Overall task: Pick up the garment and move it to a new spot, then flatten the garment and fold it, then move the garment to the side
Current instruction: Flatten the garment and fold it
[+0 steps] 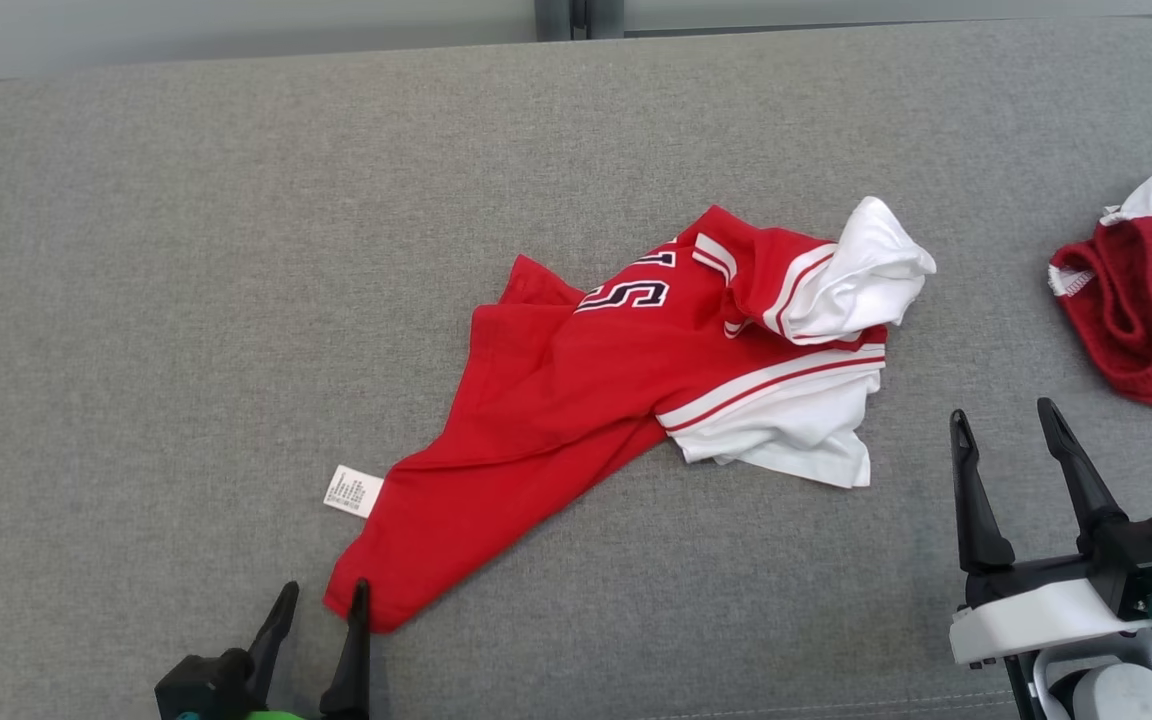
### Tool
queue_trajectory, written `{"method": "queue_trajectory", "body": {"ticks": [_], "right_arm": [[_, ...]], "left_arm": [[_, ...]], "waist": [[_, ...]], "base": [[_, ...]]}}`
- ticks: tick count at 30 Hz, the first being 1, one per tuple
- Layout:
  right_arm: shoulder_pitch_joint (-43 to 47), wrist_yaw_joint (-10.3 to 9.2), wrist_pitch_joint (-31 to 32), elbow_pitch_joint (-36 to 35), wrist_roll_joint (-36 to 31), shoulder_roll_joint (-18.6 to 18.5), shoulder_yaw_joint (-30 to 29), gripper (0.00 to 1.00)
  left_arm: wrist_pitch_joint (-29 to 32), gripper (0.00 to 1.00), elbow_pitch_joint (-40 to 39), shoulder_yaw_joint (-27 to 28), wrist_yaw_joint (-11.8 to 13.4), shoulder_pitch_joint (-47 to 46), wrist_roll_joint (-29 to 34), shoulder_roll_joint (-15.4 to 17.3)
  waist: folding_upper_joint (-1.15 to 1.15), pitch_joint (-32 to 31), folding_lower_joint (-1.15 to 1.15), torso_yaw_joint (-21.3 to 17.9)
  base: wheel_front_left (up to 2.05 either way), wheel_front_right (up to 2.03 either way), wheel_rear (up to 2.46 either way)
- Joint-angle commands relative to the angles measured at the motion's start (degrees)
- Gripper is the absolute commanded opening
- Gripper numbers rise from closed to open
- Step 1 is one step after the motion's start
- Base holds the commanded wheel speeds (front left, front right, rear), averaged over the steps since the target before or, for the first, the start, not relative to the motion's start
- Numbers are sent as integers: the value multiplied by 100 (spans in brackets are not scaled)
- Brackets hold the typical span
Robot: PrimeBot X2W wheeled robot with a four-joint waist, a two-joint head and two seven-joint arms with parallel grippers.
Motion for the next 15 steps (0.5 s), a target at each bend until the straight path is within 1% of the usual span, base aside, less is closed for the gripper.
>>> {"method": "queue_trajectory", "body": {"ticks": [1, 5, 6, 7, 8, 13, 15], "right_arm": [[-9, -7, -3, 13, -26, -15, -2, 100], [-33, -7, -2, 26, -50, -15, 0, 100], [-25, -7, -3, 22, -41, -15, 2, 100], [-13, -7, -3, 18, -28, -14, 11, 100], [2, -7, -3, 14, -5, -15, 3, 100], [69, -7, -3, 7, 68, -14, -6, 100], [80, -7, -2, 17, 87, -14, -2, 100]], "left_arm": [[-14, 100, 118, -35, 14, -147, -119, 39], [-14, 100, 517, -244, 14, -294, -501, 180], [-14, 70, 588, -303, 14, -324, -589, 206], [-5, 33, 655, -392, 14, -355, -674, 259], [-3, 0, 681, -486, 14, -383, -763, 318], [-7, 0, 454, -619, 14, -428, -955, 503], [-7, 0, 296, -637, 14, -403, -991, 516]], "waist": [[0, -13, 0, -15], [0, -52, 0, -86], [0, -57, 0, -105], [0, -57, 0, -125], [0, -54, 0, -139], [0, -38, 0, -172], [0, -36, 0, -174]], "base": [[0, 0, 0], [0, 0, 0], [0, 0, 0], [0, 0, 0], [0, 0, 0], [0, 0, 0], [0, 0, 0]]}}
